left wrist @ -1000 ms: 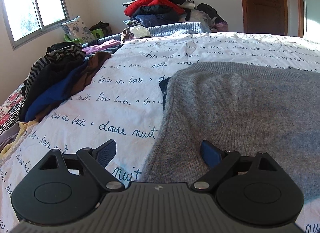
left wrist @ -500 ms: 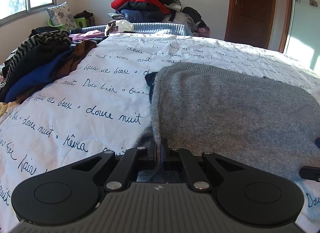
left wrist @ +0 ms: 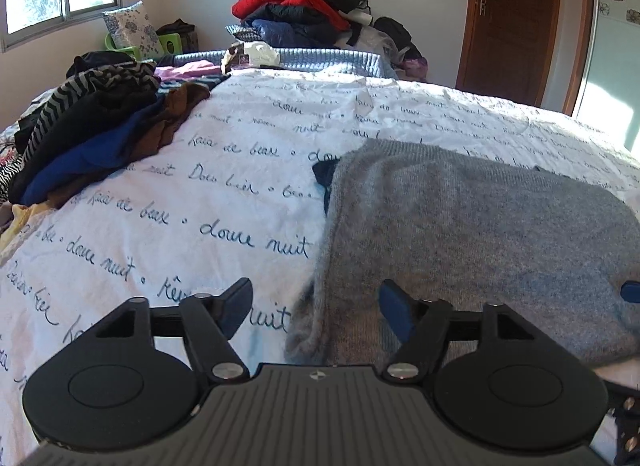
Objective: Fold small clothes
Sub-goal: 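Grasp the sweater side edge with the left gripper while the right gripper grasps it too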
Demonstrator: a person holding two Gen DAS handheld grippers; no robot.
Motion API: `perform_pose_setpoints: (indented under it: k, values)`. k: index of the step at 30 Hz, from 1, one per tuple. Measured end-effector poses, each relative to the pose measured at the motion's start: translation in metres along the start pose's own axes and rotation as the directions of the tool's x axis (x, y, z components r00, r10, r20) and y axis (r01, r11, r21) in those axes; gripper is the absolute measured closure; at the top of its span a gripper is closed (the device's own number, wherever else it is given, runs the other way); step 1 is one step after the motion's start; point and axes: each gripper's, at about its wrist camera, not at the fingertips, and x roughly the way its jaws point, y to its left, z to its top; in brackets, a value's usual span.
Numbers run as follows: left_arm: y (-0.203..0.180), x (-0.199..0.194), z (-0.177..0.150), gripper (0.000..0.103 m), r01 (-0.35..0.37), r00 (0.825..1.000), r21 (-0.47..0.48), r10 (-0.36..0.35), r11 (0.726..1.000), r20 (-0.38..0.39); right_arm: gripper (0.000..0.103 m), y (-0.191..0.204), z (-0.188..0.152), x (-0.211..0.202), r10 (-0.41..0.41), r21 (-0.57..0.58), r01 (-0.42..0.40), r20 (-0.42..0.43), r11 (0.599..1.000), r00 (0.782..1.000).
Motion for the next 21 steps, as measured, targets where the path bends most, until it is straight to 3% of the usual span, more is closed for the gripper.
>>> perform_pose_setpoints:
  k: [4, 8, 11, 16, 21]
  values:
    - [0.003, 0.001, 0.021, 0.027, 0.010, 1.000, 0.007, -0.011, 1.000, 0.022, 0.004, 0.025, 0.005, 0.006, -0.026, -0.087, 0.029, 0.039, 0.996, 0.999]
    - [0.006, 0.023, 0.044, 0.022, 0.116, 0.993, -0.032, -0.116, 0.993, -0.007, 0.004, 0.045, 0.007, 0.013, -0.056, -0.152, 0.067, 0.071, 0.986, 0.996]
    - [0.015, 0.052, 0.059, 0.020, 0.180, 0.981, -0.114, -0.187, 0.977, -0.056, 0.004, 0.062, 0.007, 0.020, -0.096, -0.222, 0.113, 0.084, 0.969, 0.992]
    - [0.043, 0.103, 0.072, 0.020, 0.297, 0.927, -0.336, -0.355, 0.894, -0.124, 0.004, 0.085, -0.001, 0.038, -0.182, -0.313, 0.209, 0.114, 0.927, 0.977]
    - [0.052, 0.141, 0.080, 0.020, 0.377, 0.866, -0.415, -0.475, 0.828, -0.160, 0.002, 0.101, 0.003, 0.052, -0.267, -0.358, 0.315, 0.177, 0.879, 0.947]
